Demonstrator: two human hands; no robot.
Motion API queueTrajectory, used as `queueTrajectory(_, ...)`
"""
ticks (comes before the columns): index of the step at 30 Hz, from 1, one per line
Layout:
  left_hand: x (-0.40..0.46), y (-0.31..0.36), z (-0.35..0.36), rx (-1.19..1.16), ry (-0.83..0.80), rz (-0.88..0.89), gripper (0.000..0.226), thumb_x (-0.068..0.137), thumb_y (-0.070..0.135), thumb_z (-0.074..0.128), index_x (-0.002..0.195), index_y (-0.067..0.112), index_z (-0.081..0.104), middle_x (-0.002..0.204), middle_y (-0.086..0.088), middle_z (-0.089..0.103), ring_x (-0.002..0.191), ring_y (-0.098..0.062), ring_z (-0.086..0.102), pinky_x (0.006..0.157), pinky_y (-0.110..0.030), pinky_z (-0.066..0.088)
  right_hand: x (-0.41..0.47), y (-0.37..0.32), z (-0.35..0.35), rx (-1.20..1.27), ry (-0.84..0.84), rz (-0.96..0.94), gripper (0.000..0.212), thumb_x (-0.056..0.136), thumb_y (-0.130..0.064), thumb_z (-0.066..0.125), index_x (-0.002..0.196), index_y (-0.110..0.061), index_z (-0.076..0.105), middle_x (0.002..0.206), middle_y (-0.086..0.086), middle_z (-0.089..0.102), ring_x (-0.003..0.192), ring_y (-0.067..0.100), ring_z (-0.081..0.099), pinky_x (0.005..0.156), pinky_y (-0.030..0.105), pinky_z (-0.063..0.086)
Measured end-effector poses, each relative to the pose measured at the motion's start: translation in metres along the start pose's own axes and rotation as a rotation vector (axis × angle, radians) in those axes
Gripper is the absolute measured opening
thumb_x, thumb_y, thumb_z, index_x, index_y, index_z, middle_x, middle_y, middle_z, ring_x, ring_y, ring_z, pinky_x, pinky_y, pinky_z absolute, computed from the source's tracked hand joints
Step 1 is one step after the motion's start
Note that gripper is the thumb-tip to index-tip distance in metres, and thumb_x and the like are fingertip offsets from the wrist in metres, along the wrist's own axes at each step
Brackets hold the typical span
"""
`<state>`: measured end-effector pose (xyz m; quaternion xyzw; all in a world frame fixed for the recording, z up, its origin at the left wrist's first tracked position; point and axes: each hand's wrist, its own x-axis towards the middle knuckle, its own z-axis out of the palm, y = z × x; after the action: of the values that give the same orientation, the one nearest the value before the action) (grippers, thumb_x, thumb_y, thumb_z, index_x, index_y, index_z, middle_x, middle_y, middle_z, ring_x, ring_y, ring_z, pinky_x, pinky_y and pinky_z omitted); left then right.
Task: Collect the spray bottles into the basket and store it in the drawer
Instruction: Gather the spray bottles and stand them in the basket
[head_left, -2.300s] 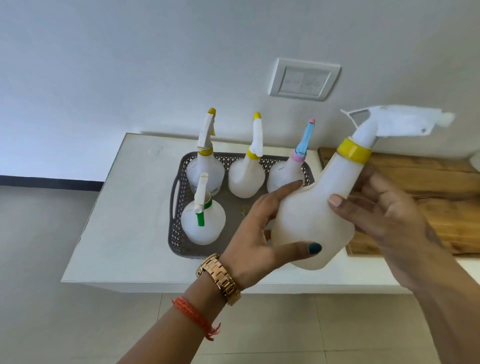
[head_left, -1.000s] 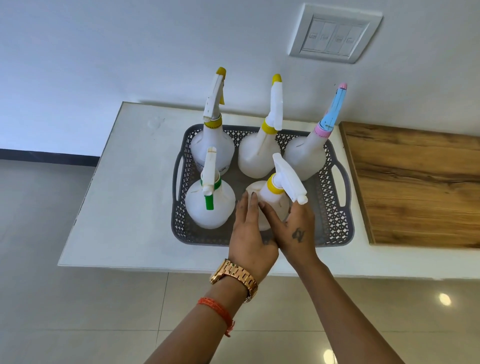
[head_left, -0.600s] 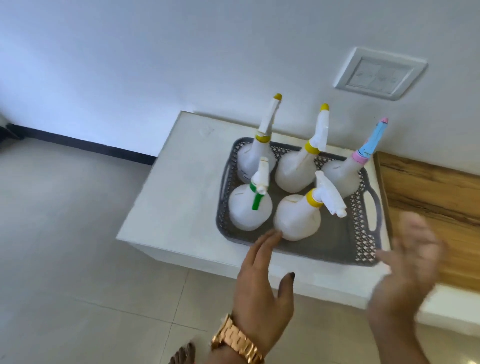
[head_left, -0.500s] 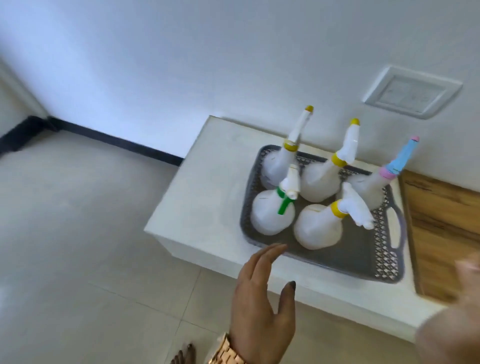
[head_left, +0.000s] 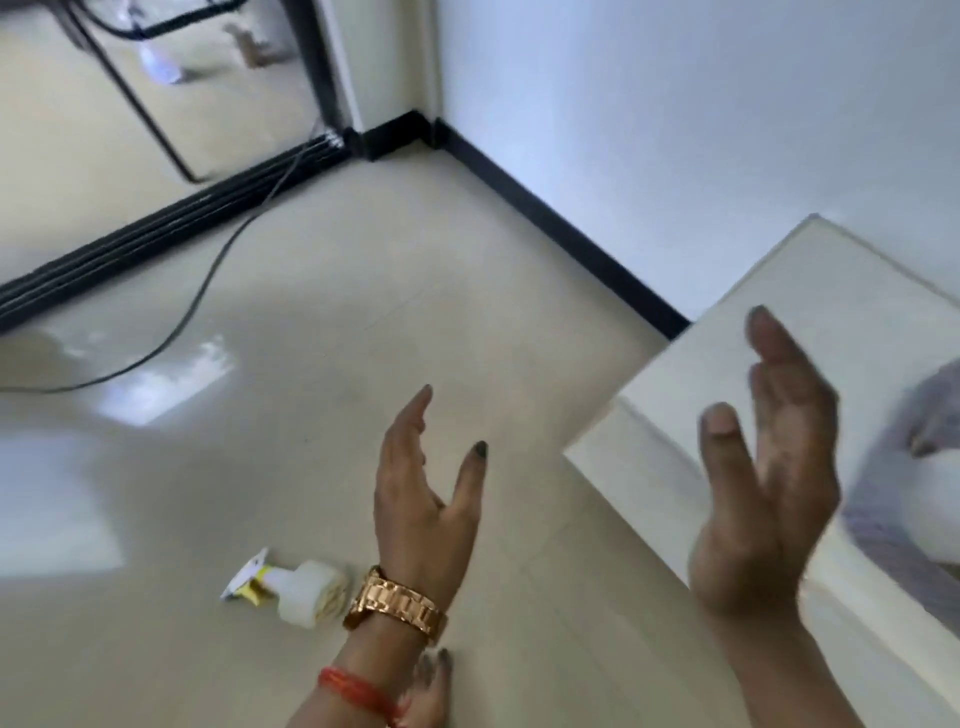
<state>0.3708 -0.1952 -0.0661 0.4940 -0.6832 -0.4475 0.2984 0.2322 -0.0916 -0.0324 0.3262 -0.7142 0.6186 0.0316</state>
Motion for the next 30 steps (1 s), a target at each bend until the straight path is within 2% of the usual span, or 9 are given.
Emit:
queueTrajectory(2, 0.011, -0.041, -0.025, 0.014, 0.079, -0.109, 0.057, 0.082, 0.017, 0.066, 0.133, 0.023, 0.041, 0.128, 0.008, 0.045, 0.115, -0.010, 0.047, 0.096, -0.036, 0.044, -0.015, -0.002, 0.047, 0.029, -0.112, -0.017, 0.041, 0.091, -0.024, 0.046, 0.132, -0.023, 0.042, 0.140, 0.003, 0.047, 0.133, 0.018, 0.041, 0.110, 0.038, 0.032)
queueTrajectory(6, 0.017, -0.116, -0.068, -0.001, 0.193, -0.315, 0.058, 0.083, 0.017, 0.065, 0.135, 0.024, 0.039, 0.133, 0.009, 0.042, 0.123, -0.014, 0.044, 0.096, -0.032, 0.040, -0.055, 0.027, 0.119, 0.001, -0.310, 0.021, 0.040, 0.090, -0.027, 0.044, 0.130, -0.019, 0.043, 0.138, 0.001, 0.048, 0.132, 0.015, 0.043, 0.109, 0.032, 0.035)
queueTrajectory(9, 0.015, -0.166, -0.091, 0.009, 0.256, -0.429, 0.060, 0.083, 0.018, 0.064, 0.137, 0.021, 0.037, 0.141, 0.004, 0.040, 0.125, -0.016, 0.043, 0.097, -0.033, 0.039, -0.086, 0.048, 0.162, -0.025, -0.472, 0.085, 0.042, 0.090, -0.032, 0.044, 0.131, -0.021, 0.043, 0.140, 0.000, 0.048, 0.132, 0.011, 0.041, 0.108, 0.029, 0.035)
queueTrajectory(14, 0.005, -0.237, -0.114, -0.002, 0.374, -0.589, 0.061, 0.083, 0.022, 0.064, 0.137, 0.025, 0.036, 0.142, 0.002, 0.041, 0.126, -0.017, 0.043, 0.097, -0.031, 0.037, -0.139, 0.081, 0.223, -0.052, -0.657, 0.119, 0.042, 0.089, -0.037, 0.044, 0.130, -0.027, 0.043, 0.139, -0.006, 0.047, 0.131, 0.007, 0.040, 0.106, 0.017, 0.031)
queueTrajectory(19, -0.012, -0.304, -0.121, -0.037, 0.455, -0.748, 0.060, 0.083, 0.022, 0.064, 0.136, 0.023, 0.036, 0.143, -0.001, 0.040, 0.127, -0.020, 0.043, 0.104, -0.042, 0.038, -0.196, 0.116, 0.270, -0.076, -0.844, 0.168, 0.045, 0.088, -0.035, 0.048, 0.132, -0.023, 0.046, 0.137, -0.008, 0.047, 0.131, 0.007, 0.040, 0.107, 0.025, 0.032)
queueTrajectory(23, -0.027, -0.357, -0.115, -0.065, 0.455, -0.879, 0.060, 0.083, 0.026, 0.063, 0.136, 0.021, 0.035, 0.142, -0.002, 0.040, 0.125, -0.023, 0.044, 0.102, -0.039, 0.038, -0.245, 0.145, 0.298, -0.120, -1.015, 0.196, 0.047, 0.087, -0.036, 0.049, 0.132, -0.026, 0.045, 0.138, -0.010, 0.047, 0.129, 0.001, 0.038, 0.099, 0.004, 0.024)
queueTrajectory(25, -0.031, -0.381, -0.109, -0.100, 0.437, -0.944, 0.060, 0.083, 0.029, 0.063, 0.136, 0.022, 0.035, 0.141, -0.003, 0.041, 0.124, -0.025, 0.044, 0.100, -0.037, 0.037, -0.269, 0.159, 0.310, -0.158, -1.109, 0.188, 0.049, 0.085, -0.039, 0.048, 0.133, -0.025, 0.045, 0.139, -0.008, 0.047, 0.126, 0.000, 0.037, 0.095, 0.000, 0.021)
queueTrajectory(30, -0.034, -0.427, -0.091, -0.264, 0.426, -1.128, 0.066, 0.084, 0.034, 0.061, 0.140, 0.022, 0.029, 0.145, -0.006, 0.039, 0.128, -0.027, 0.041, 0.101, -0.037, 0.035, -0.317, 0.198, 0.327, -0.248, -1.326, 0.194, 0.056, 0.084, -0.043, 0.049, 0.136, -0.025, 0.039, 0.144, -0.004, 0.041, 0.132, 0.013, 0.037, 0.099, 0.019, 0.027)
